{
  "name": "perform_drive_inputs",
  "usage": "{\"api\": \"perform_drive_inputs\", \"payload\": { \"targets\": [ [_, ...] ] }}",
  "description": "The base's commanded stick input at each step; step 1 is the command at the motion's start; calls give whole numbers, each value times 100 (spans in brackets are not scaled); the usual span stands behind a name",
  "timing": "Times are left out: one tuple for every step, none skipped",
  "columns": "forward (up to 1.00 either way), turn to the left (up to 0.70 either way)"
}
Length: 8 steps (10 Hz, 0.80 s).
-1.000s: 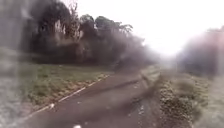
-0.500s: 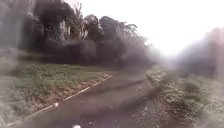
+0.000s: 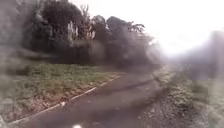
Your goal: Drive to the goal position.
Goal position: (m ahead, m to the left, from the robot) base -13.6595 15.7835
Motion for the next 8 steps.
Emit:
{"api": "perform_drive_inputs", "payload": {
  "targets": [
    [0,70],
    [0,70],
    [0,70],
    [0,70],
    [0,70],
    [0,70],
    [0,70],
    [1,70]
  ]
}}
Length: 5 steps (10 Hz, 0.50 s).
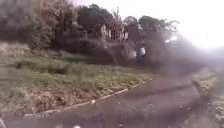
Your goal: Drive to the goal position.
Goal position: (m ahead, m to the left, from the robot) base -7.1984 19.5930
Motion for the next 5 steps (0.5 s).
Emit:
{"api": "perform_drive_inputs", "payload": {
  "targets": [
    [3,70],
    [0,70],
    [0,70],
    [0,70],
    [0,70]
  ]
}}
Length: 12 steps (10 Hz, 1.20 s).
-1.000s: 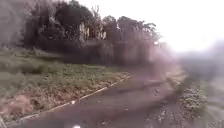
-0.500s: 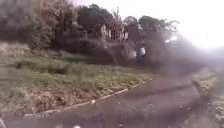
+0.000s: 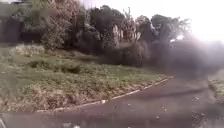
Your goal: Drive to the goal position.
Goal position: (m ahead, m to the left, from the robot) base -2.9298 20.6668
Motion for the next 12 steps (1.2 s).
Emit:
{"api": "perform_drive_inputs", "payload": {
  "targets": [
    [0,70],
    [0,70],
    [0,70],
    [0,70],
    [0,70],
    [3,70],
    [1,70],
    [0,70],
    [0,70],
    [4,70],
    [2,70],
    [1,70]
  ]
}}
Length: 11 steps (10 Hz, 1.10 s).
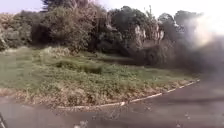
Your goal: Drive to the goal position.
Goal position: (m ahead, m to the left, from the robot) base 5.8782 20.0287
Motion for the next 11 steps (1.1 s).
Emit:
{"api": "perform_drive_inputs", "payload": {
  "targets": [
    [0,70],
    [0,70],
    [0,70],
    [0,70],
    [0,70],
    [0,70],
    [0,70],
    [0,70],
    [0,70],
    [0,70],
    [0,70]
  ]
}}
